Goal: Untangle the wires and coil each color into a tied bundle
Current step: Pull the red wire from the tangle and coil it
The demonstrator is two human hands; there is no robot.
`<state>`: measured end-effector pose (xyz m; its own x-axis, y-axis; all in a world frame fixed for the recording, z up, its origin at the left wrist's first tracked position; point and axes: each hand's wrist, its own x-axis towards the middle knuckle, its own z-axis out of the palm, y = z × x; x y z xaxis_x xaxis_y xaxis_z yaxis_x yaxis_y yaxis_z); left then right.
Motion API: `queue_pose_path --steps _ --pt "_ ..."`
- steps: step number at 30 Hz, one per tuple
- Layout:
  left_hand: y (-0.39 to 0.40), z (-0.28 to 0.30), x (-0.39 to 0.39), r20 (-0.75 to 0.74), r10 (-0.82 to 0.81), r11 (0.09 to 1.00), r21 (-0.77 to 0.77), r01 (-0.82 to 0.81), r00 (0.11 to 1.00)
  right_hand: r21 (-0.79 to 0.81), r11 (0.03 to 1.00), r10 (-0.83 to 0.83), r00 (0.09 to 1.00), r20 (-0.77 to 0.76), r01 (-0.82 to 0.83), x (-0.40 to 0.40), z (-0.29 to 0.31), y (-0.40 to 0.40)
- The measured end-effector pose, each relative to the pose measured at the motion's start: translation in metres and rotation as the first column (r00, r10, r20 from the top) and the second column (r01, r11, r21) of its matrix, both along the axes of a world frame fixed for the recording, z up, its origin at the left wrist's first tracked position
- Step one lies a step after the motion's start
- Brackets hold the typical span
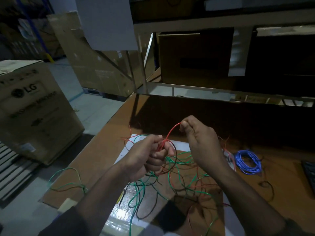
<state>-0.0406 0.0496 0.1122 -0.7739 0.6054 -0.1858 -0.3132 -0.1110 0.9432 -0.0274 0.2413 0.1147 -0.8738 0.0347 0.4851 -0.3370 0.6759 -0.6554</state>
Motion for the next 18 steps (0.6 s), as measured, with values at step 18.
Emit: queue_pose_path --steps 18 --pt "-0.044 0.009 -0.018 0.051 -0.121 0.89 0.447 0.086 0.991 -0.051 0.978 -0.197 0.974 0.11 0.203 -0.014 0.006 -0.022"
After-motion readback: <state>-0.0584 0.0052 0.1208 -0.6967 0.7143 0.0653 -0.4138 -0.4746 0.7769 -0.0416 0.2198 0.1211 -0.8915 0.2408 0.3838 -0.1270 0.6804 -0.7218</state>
